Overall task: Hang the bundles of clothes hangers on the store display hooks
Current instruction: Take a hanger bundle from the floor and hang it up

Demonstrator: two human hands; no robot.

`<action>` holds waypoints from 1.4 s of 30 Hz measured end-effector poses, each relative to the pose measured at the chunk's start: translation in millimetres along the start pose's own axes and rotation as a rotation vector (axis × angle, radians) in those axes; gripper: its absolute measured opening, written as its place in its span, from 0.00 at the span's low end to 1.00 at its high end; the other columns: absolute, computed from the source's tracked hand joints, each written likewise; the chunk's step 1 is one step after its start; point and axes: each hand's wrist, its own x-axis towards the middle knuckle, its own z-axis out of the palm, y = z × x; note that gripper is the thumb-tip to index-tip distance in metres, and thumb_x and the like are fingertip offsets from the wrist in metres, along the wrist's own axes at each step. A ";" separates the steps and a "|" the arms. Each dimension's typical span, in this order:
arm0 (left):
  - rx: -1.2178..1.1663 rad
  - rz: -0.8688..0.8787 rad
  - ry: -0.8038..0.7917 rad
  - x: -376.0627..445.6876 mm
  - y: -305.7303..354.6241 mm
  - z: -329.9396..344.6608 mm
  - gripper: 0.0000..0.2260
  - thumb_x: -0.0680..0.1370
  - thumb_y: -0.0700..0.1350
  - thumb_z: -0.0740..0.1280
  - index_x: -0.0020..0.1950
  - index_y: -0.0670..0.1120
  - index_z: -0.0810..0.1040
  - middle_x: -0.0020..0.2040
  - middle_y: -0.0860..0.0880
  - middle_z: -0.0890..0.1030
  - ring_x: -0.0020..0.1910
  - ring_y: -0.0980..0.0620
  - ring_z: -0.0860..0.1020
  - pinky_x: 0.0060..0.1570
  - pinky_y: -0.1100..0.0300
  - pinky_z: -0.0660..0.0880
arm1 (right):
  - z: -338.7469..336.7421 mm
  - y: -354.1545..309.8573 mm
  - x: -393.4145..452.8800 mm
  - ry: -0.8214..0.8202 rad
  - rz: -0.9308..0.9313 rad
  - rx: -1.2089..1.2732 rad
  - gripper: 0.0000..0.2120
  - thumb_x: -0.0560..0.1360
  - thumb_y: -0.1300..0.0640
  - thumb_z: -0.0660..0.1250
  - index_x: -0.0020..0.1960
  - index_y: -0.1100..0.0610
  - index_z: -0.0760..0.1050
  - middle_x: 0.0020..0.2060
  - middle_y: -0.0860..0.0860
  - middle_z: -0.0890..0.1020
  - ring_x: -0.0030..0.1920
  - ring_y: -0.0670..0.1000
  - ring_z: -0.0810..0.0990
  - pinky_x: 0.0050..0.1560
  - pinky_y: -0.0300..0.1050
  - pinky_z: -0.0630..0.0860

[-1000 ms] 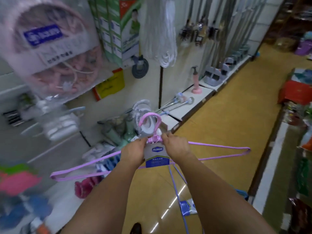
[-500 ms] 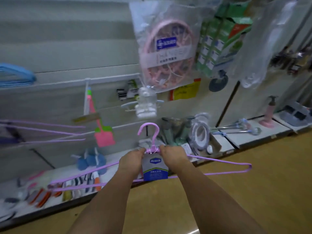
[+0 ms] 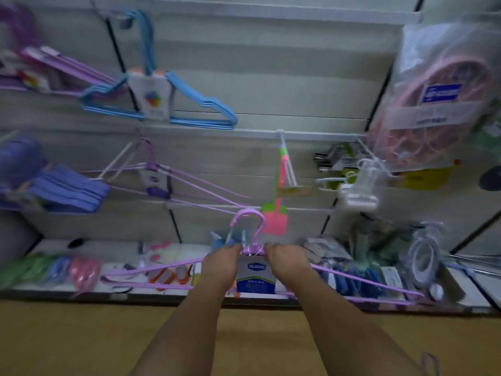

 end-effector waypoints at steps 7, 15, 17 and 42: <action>0.062 -0.206 0.024 -7.3 -86.5 -12.2 0.18 0.78 0.37 0.57 0.67 0.48 0.69 0.59 0.44 0.74 0.59 0.43 0.74 0.55 0.51 0.71 | -13.6 -82.5 52.9 -0.042 -0.153 -0.044 0.13 0.82 0.61 0.53 0.64 0.61 0.67 0.57 0.57 0.79 0.56 0.59 0.79 0.47 0.50 0.73; 0.082 -0.365 0.086 -13.0 -161.9 -44.2 0.16 0.78 0.39 0.59 0.65 0.48 0.69 0.60 0.45 0.76 0.59 0.43 0.75 0.58 0.51 0.69 | -43.9 -140.4 116.3 -0.007 -0.317 -0.061 0.14 0.81 0.62 0.53 0.65 0.61 0.66 0.59 0.58 0.79 0.58 0.59 0.79 0.51 0.49 0.74; 0.067 -0.418 0.114 -13.7 -181.3 -56.5 0.16 0.79 0.40 0.57 0.67 0.49 0.67 0.60 0.45 0.76 0.60 0.43 0.75 0.60 0.50 0.68 | -54.3 -153.1 133.5 0.015 -0.347 -0.050 0.14 0.81 0.62 0.53 0.65 0.61 0.67 0.59 0.58 0.79 0.58 0.59 0.79 0.52 0.49 0.74; -0.025 -0.155 0.050 67.6 -373.7 -86.2 0.10 0.82 0.45 0.56 0.60 0.47 0.73 0.54 0.44 0.78 0.52 0.44 0.77 0.48 0.52 0.73 | -66.2 -288.6 241.3 -0.090 -0.062 -0.055 0.15 0.80 0.63 0.54 0.65 0.59 0.65 0.59 0.56 0.78 0.58 0.58 0.79 0.51 0.50 0.75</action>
